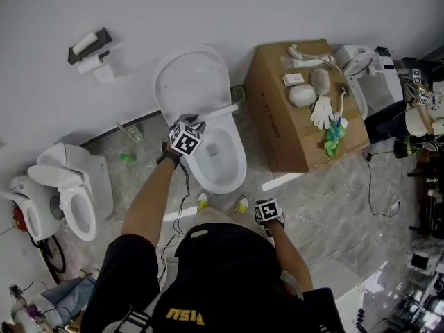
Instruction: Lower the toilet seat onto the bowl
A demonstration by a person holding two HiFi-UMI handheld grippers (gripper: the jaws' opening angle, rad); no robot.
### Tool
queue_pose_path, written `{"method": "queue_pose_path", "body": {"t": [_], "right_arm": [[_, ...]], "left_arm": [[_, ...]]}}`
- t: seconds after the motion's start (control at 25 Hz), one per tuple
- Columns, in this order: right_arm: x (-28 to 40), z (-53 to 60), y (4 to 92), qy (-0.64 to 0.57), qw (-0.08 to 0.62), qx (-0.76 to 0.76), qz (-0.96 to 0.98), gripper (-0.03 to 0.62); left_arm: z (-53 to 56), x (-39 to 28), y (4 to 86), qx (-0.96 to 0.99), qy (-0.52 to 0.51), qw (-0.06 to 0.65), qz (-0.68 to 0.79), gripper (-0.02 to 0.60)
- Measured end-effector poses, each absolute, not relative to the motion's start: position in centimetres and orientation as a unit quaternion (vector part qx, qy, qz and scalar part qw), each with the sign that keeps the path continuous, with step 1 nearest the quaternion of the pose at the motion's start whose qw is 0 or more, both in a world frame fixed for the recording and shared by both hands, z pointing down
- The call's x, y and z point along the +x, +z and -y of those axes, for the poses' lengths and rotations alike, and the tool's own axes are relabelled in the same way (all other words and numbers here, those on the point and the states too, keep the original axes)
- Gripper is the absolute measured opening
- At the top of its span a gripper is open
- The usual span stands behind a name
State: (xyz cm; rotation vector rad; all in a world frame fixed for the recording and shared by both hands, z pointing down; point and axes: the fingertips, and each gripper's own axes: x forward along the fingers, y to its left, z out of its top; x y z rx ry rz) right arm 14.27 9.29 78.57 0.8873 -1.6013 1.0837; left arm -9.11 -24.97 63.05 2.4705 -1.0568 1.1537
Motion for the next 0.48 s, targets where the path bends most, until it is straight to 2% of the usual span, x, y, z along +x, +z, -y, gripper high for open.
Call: {"method": "queue_pose_path", "body": {"t": [0.48], "right_arm": [[13.1, -8.5, 78.1, 0.437, 0.466, 0.372, 0.674, -0.008]], "left_arm": [[21.5, -7.7, 64.0, 0.853, 0.398, 0.133, 0.309, 0.130]]}}
